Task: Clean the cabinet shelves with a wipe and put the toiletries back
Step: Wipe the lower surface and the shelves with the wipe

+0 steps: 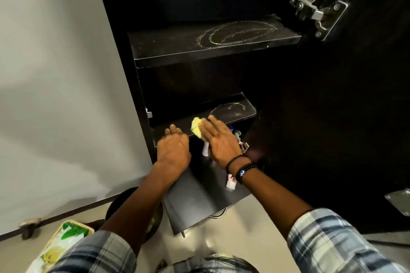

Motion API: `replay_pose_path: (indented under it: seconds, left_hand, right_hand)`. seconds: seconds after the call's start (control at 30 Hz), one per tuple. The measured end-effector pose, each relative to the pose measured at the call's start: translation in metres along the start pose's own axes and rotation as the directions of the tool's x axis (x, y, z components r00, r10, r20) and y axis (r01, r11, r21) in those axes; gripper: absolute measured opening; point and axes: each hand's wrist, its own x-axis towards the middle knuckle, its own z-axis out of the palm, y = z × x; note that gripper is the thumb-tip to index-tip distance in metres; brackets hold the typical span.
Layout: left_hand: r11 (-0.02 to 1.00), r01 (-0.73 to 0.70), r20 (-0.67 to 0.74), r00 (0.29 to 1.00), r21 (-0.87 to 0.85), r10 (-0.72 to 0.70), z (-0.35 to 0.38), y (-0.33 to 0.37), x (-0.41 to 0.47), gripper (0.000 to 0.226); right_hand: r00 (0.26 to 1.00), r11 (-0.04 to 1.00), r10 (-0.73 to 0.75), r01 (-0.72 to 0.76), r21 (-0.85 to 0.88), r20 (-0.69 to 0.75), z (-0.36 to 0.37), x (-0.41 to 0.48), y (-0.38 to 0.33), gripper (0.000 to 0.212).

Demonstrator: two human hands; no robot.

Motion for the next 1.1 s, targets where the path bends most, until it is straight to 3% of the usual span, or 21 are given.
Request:
replay_pose_path:
  seconds: [0.2, 0.37, 0.5, 0.6, 0.73, 0.87, 0.97, 1.1]
  left_hand:
    - [1.0, 0.009, 0.029, 1.0, 0.009, -0.009, -0.003, -0.002, 0.003, 0.06]
    - [0.997, 0.076, 0.062, 0.995, -0.009, -0.075, -0.008, 0.001, 0.005, 0.058]
    - [0.991, 0.118, 0.029, 0.993, -0.061, -0.116, -0.012, 0.004, 0.008, 0.039]
    - [0.986, 0.109, -0.03, 0.993, -0.129, -0.114, -0.015, 0.002, 0.007, 0.024]
    - [0.975, 0.144, -0.015, 0.989, -0.168, -0.149, -0.025, -0.001, 0.015, 0.027]
    - [0.968, 0.171, 0.102, 0.983, -0.182, -0.154, -0.032, -0.004, 0.03, 0.048]
    - [0.975, 0.16, 0.116, 0.983, -0.156, -0.143, -0.025, -0.01, 0.034, 0.055]
    - [0.976, 0.153, 0.103, 0.985, -0.157, -0.138, -0.021, -0.011, 0.035, 0.056]
  right_hand:
    - [0.964, 0.964, 0.263, -0.262, -0.047, 0.027, -0.018, 0.035, 0.088, 0.056]
    - [0.948, 0.944, 0.317, -0.319, 0.088, 0.04, -0.02, 0.055, 0.095, 0.048]
    - [0.99, 0.963, 0.136, -0.124, 0.24, -0.033, -0.013, 0.039, 0.025, 0.058]
    - [0.996, 0.983, -0.061, 0.071, 0.172, -0.066, -0.003, 0.028, -0.014, 0.059]
    - [0.987, 0.986, -0.084, 0.102, 0.133, -0.137, -0.006, 0.033, 0.002, 0.038]
    - [0.992, 0.988, 0.12, -0.116, 0.104, -0.033, -0.016, 0.051, 0.065, 0.038]
    - [0.948, 0.945, 0.317, -0.318, 0.078, 0.029, -0.02, 0.06, 0.113, 0.037]
    - [0.932, 0.928, 0.359, -0.352, 0.119, -0.041, -0.014, 0.062, 0.117, 0.038]
